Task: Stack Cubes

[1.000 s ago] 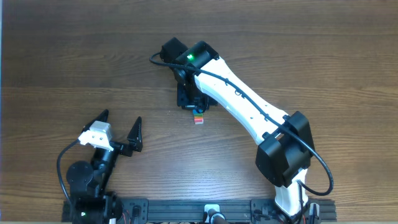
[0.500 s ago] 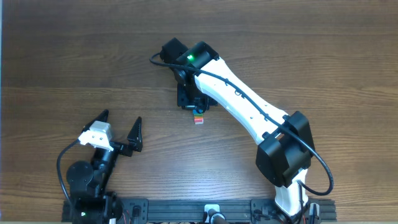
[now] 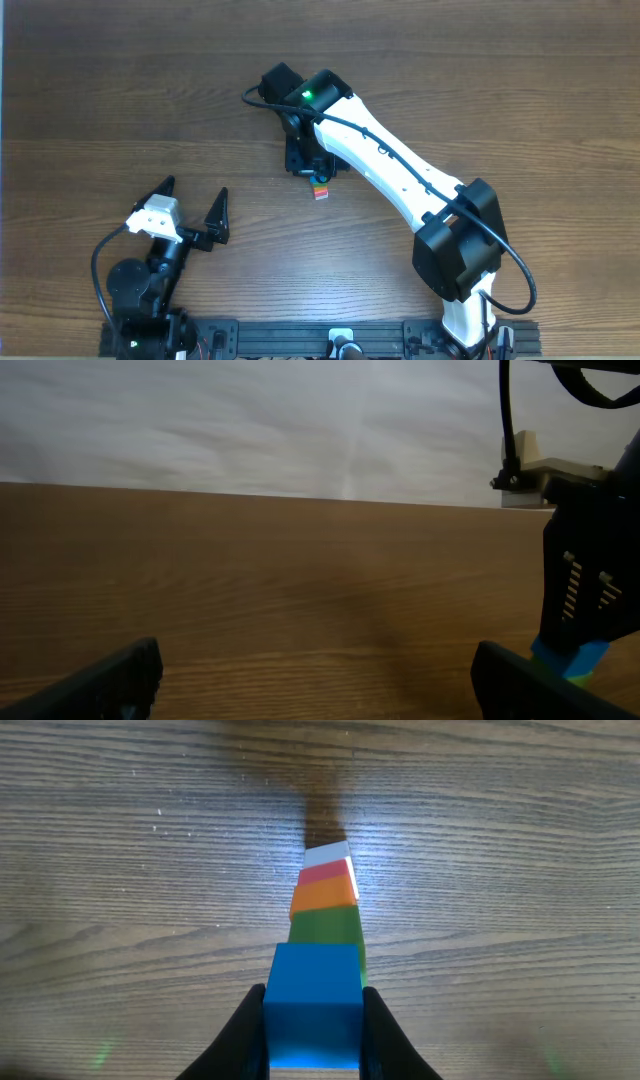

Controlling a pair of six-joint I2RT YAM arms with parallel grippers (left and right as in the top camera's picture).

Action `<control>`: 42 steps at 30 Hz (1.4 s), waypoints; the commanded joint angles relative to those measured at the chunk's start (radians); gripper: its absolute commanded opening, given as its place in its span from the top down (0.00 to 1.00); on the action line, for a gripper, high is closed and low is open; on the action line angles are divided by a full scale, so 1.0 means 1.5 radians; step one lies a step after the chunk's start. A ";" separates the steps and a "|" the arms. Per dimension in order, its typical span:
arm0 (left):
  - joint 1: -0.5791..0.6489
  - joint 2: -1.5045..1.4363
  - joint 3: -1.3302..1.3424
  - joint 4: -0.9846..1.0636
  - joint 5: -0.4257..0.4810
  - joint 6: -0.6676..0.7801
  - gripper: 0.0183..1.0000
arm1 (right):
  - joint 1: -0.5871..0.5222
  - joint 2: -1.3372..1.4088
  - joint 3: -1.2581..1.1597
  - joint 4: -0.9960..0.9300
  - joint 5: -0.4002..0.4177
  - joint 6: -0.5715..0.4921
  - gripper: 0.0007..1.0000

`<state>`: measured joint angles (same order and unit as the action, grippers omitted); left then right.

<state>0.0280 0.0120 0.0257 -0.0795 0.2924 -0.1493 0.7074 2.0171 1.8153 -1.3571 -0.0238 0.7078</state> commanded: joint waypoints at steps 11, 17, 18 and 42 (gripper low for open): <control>-0.003 -0.005 -0.005 0.002 0.007 0.010 0.00 | -0.005 -0.017 -0.008 -0.012 0.009 0.009 0.94; -0.003 -0.005 -0.005 0.002 0.007 0.010 0.00 | -0.005 -0.017 -0.008 -0.013 0.009 0.009 0.94; -0.003 -0.005 -0.005 0.002 0.007 0.010 0.00 | -0.005 -0.017 -0.008 -0.013 0.009 0.009 0.93; -0.003 -0.005 -0.005 0.002 0.007 0.010 0.00 | -0.005 -0.017 -0.008 -0.013 0.009 0.009 0.76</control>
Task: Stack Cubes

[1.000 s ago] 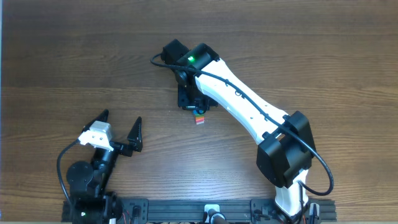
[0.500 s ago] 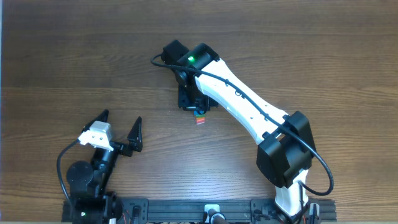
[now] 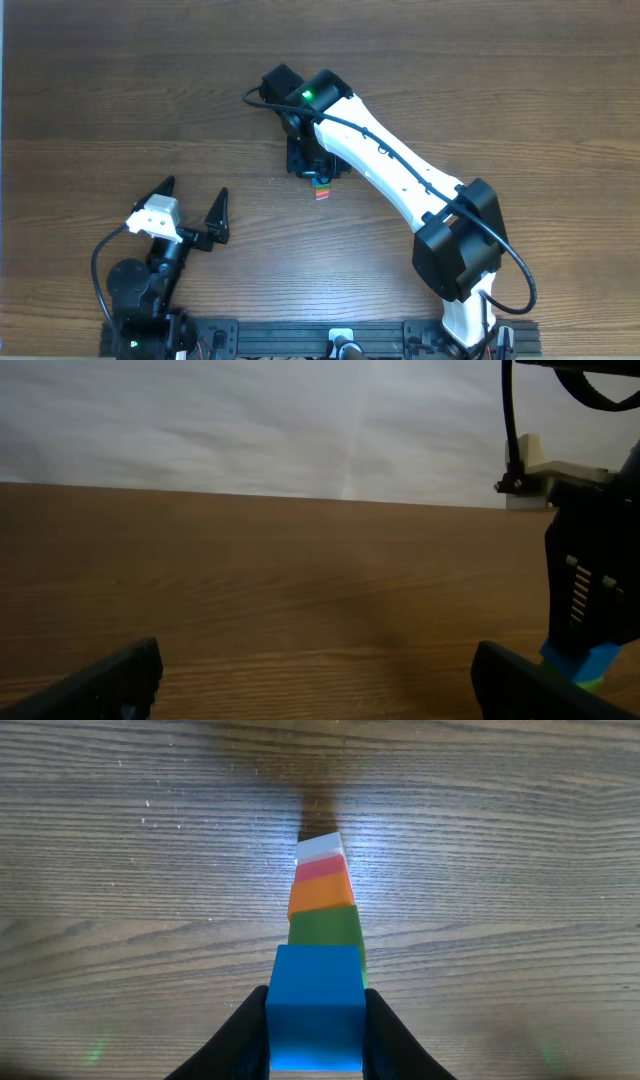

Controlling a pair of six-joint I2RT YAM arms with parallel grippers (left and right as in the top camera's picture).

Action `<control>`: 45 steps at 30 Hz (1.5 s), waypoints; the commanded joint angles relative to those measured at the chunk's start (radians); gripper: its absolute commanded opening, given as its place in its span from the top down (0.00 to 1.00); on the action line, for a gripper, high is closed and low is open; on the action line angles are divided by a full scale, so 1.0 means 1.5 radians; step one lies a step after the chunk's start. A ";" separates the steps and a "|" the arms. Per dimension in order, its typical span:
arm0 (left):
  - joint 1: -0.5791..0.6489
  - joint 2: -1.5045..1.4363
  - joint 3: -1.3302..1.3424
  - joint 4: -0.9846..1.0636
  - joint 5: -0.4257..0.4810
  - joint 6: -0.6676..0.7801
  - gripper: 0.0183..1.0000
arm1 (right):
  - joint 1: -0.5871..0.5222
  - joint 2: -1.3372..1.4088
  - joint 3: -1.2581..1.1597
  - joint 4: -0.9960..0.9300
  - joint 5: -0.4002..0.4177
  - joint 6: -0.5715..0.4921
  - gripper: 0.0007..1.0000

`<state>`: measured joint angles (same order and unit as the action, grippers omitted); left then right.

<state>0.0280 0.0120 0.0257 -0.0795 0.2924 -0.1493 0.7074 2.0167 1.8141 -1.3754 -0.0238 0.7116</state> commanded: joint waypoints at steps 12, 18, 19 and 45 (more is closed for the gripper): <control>-0.003 -0.005 -0.005 0.002 0.007 0.010 0.00 | -0.005 -0.017 -0.007 -0.004 0.009 0.006 0.69; -0.003 -0.005 -0.005 0.002 0.007 0.010 0.00 | -0.005 -0.017 -0.007 -0.004 0.009 0.006 0.64; -0.003 -0.005 -0.005 0.002 0.007 0.010 0.00 | -0.005 -0.017 -0.007 -0.004 0.009 0.006 0.58; -0.003 -0.005 -0.005 0.002 0.007 0.010 0.00 | -0.395 -0.032 -0.003 0.197 0.093 -0.279 0.01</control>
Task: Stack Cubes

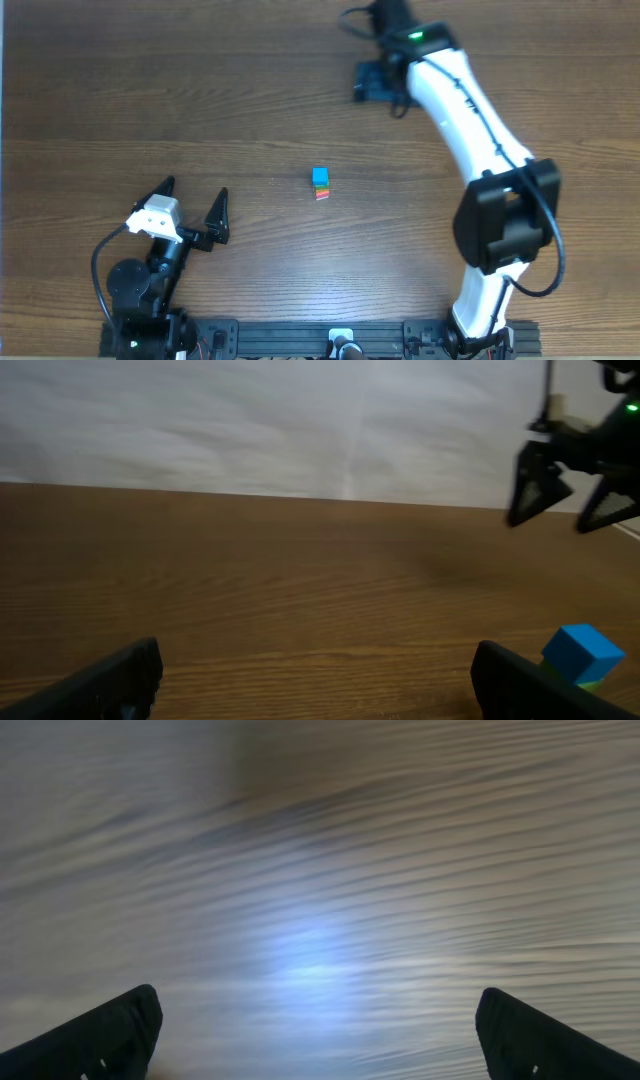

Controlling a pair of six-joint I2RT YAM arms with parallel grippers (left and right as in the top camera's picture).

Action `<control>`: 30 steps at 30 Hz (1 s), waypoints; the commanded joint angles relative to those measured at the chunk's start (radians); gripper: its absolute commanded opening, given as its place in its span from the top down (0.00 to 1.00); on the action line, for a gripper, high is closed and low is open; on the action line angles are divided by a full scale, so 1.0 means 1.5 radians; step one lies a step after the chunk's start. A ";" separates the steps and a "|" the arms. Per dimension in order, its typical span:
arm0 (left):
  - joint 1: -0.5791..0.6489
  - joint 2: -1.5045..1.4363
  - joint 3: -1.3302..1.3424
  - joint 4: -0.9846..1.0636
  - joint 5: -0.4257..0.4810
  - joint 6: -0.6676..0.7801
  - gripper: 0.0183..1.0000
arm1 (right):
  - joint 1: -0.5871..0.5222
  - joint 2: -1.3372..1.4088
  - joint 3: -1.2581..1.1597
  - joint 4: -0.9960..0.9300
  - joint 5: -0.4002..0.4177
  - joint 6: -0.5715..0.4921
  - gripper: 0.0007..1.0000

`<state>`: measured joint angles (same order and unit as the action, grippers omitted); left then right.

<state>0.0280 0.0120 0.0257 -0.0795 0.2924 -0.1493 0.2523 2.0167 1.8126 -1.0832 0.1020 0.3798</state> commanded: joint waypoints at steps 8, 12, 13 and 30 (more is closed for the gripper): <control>-0.003 -0.005 -0.005 0.002 0.007 0.010 0.00 | -0.204 -0.113 -0.041 0.052 -0.002 -0.201 0.01; -0.003 -0.005 -0.005 0.002 0.007 0.010 0.00 | -0.208 -0.222 -0.133 0.118 -0.002 -0.207 0.01; -0.003 -0.005 -0.005 0.002 0.007 0.010 0.00 | -0.210 -0.248 -0.158 0.130 -0.002 -0.207 0.01; -0.003 -0.005 -0.005 0.002 0.007 0.010 0.00 | -0.234 -0.818 -0.761 0.497 -0.101 -0.247 0.01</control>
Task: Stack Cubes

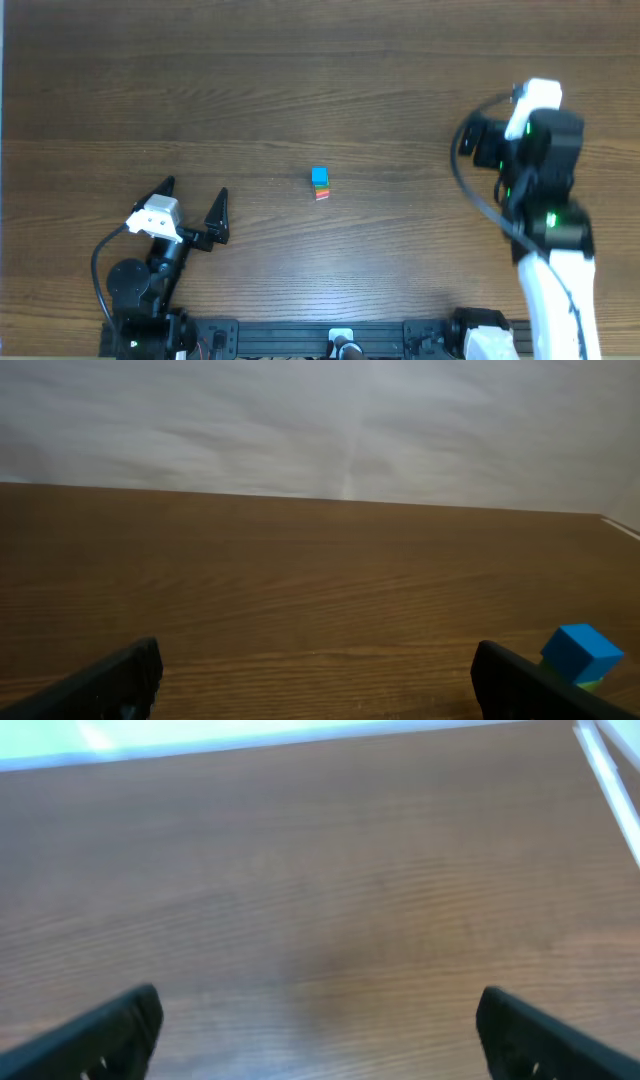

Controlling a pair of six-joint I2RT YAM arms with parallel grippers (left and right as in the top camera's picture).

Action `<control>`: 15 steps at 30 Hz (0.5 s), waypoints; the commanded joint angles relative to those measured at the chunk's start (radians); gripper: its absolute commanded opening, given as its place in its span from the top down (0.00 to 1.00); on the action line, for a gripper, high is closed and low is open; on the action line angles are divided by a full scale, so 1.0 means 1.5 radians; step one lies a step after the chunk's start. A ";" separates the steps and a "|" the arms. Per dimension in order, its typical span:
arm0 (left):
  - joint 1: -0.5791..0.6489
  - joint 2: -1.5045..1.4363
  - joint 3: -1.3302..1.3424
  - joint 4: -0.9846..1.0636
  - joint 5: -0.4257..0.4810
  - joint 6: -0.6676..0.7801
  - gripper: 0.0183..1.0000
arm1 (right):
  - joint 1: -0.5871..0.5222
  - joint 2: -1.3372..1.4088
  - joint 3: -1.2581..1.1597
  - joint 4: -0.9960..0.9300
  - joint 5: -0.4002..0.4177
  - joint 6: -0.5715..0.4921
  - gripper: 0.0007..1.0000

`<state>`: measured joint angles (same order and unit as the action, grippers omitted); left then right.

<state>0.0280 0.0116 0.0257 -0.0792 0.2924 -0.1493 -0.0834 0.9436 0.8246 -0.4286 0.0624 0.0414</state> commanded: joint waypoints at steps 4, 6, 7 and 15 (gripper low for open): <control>-0.003 -0.005 -0.005 0.001 0.007 0.010 0.00 | -0.011 -0.203 -0.209 0.118 -0.091 -0.021 0.01; -0.003 -0.005 -0.005 0.001 0.007 0.010 0.00 | -0.011 -0.248 -0.255 0.139 -0.091 -0.032 0.01; -0.003 -0.005 -0.005 0.001 0.007 0.010 0.00 | -0.011 -0.268 -0.274 0.150 -0.091 -0.034 0.01; -0.003 -0.005 -0.005 0.001 0.007 0.010 0.00 | -0.009 -0.425 -0.409 0.263 -0.091 -0.070 0.01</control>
<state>0.0280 0.0120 0.0257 -0.0792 0.2924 -0.1493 -0.0921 0.3668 0.2646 -0.0612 -0.0551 -0.0196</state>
